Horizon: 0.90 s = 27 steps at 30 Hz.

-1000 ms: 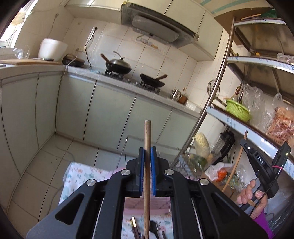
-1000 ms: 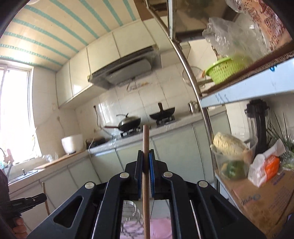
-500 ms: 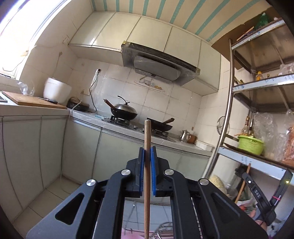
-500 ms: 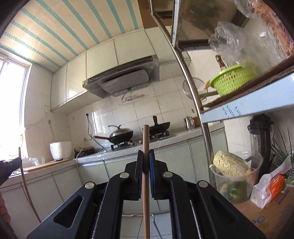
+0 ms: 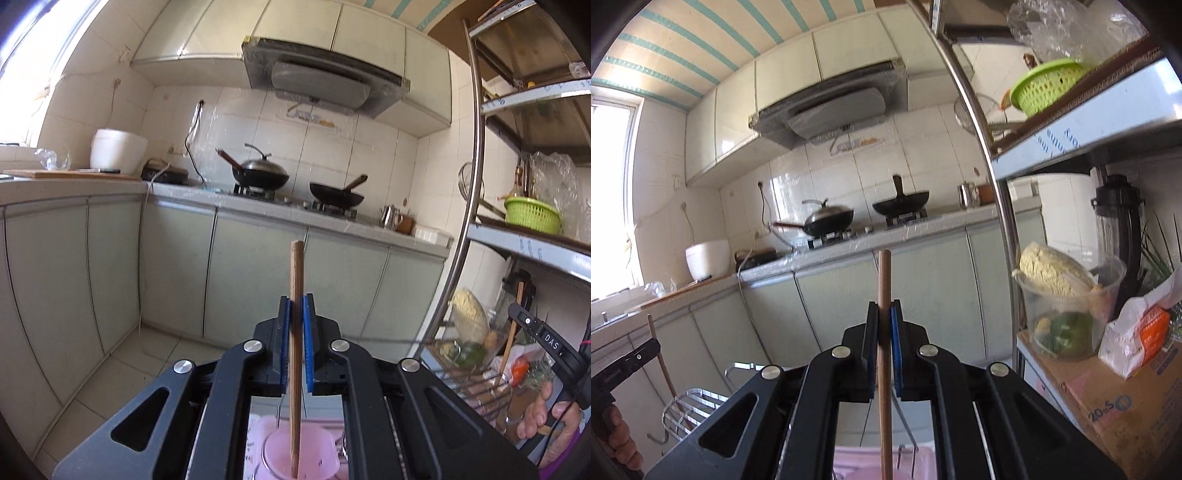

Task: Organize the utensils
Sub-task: 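Lift both wooden chopsticks and lower them into the pink cup with both tools, then open both tools, releasing the chopsticks, and move back down to the table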

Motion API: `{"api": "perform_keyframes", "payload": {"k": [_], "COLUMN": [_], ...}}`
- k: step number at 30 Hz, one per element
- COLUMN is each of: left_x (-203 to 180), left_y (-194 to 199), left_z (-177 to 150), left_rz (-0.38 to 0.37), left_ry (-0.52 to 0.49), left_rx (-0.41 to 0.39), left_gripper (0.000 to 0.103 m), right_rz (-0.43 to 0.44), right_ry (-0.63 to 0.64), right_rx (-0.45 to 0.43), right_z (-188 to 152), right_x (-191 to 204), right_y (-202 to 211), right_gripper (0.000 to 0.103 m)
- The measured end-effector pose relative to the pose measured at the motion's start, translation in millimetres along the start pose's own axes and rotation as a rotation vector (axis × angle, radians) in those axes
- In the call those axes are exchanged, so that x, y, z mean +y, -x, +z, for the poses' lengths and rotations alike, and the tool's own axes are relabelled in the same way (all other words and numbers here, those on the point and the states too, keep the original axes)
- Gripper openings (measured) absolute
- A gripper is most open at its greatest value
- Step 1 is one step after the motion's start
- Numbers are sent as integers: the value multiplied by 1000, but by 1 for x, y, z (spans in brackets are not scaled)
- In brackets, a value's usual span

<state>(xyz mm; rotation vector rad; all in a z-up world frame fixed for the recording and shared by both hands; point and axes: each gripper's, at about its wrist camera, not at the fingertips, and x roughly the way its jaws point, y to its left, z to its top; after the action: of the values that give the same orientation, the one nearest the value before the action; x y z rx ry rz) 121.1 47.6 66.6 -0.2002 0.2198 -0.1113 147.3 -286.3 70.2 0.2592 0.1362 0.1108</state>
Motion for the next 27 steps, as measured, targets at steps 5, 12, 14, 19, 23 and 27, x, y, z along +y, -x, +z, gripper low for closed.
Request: {"api": "perform_keyframes", "payload": {"k": [5,12,14,19,23,27], "left_x": [4,1,0,2,1,1], "left_y": [-3,0,-2,-2,7,19], "left_z": [-20,-26,-26,-24,-21,-21], "left_rz": [-19,-13,-4,4,7,1], "left_ry": [20,16,8,32,27,27], "left_rx": [82,122,149,204,203,207], "left_gripper": [6,6,8,32,35,35], "right_rz": [-12,-40,-39,-28,-23,-29], "right_ry": [18,26,25,10,8,11], "right_rx": [89,198,229,293,277,270], "right_z": [-16,-33,-37,-43,-43,-43], "right_x": [-2,-6,-7,-8,-7,-5], "right_y": [2,2,0,0,13,29], "right_gripper": [6,7,7,23,35,35]}}
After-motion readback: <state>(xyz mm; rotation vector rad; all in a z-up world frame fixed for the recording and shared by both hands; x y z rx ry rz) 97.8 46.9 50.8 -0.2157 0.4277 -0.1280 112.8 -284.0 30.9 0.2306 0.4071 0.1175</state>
